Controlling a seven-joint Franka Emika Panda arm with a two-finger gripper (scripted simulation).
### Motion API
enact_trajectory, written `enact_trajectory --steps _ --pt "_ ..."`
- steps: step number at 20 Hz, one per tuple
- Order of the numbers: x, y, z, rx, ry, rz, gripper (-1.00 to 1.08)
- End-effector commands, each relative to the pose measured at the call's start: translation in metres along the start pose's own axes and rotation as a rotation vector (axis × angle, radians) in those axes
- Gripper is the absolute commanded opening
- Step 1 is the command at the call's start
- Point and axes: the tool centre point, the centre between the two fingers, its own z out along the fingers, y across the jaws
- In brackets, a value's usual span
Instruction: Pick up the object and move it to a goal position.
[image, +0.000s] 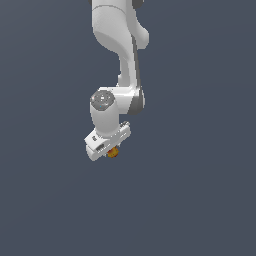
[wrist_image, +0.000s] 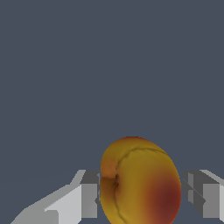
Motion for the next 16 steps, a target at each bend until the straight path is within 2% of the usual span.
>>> enact_trajectory --steps 1,8,16 --pt "0.016 0.002 -0.012 0.002 0.0 -0.002 -1.0" --pt "0.055 0.008 -0.04 0.008 -0.004 -0.005 -1.0" --pt "0.075 0.013 -0.053 0.011 -0.005 -0.007 -1.0"
